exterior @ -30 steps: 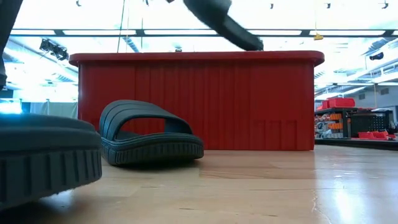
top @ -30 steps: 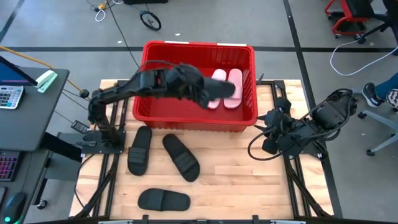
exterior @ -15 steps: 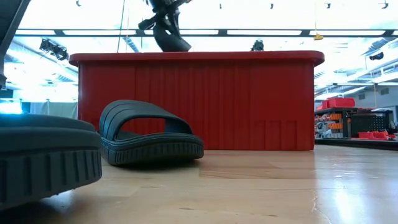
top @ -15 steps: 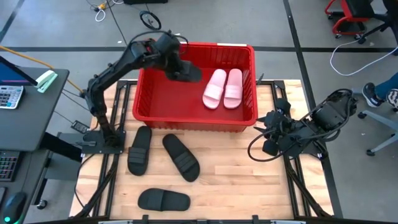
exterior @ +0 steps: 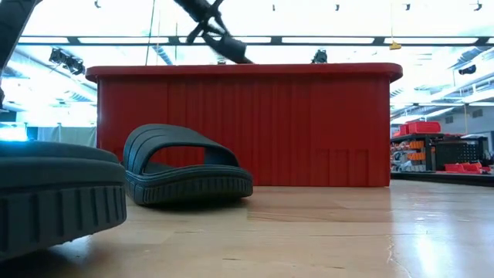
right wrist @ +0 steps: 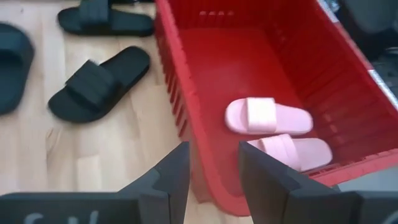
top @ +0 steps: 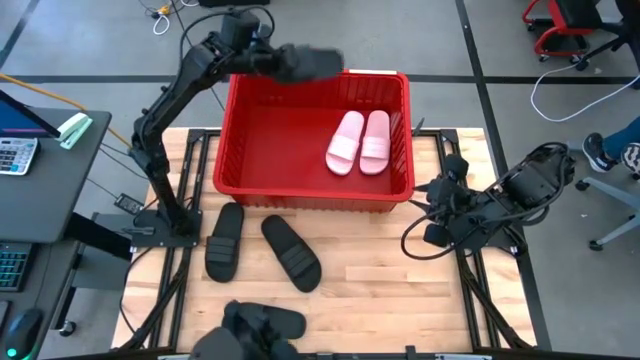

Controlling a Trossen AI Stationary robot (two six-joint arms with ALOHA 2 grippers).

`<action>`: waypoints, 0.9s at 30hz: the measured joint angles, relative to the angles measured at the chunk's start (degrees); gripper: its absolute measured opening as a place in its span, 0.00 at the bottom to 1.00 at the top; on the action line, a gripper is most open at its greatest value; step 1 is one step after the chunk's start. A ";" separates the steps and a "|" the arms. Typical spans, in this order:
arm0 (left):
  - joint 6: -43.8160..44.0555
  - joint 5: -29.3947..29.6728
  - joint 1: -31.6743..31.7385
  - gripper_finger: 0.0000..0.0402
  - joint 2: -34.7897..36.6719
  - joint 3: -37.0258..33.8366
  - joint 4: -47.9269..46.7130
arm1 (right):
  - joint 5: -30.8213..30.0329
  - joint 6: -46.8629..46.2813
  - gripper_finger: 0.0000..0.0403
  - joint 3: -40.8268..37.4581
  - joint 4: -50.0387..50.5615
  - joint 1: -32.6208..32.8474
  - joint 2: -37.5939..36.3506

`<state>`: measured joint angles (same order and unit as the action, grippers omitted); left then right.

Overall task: Pick and place slides into bin
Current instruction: Put the black slide into the red bin

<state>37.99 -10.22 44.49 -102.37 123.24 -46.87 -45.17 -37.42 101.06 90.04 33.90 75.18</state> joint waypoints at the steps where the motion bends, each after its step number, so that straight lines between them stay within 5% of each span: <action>1: 0.95 1.91 -0.03 0.03 -0.12 0.01 2.46 | -0.78 -0.21 0.35 0.00 0.00 -0.38 -0.02; 4: 5.74 3.99 0.15 0.03 -1.27 0.13 4.06 | -1.42 -0.47 0.35 0.00 -0.04 -1.50 -0.02; 7: 7.34 5.85 -1.20 0.03 -2.64 0.00 -8.03 | -1.44 -0.49 0.35 0.00 -0.02 -2.98 -0.09; 12: 6.54 21.25 -6.99 0.03 -5.88 -0.11 -27.32 | -1.49 -0.47 0.35 0.00 -0.07 -5.33 -0.09; 20: 17.55 27.72 -10.74 0.03 -11.38 0.09 -10.64 | -0.42 -1.33 0.35 0.00 -0.08 -7.07 -0.09; 27: 30.68 38.81 -16.28 0.03 -18.03 -0.02 -9.05 | 4.76 -3.71 0.35 0.00 -0.09 -7.00 -0.09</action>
<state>68.67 28.59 28.21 -120.40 123.22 -55.92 -40.40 -41.13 101.06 89.95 26.89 75.09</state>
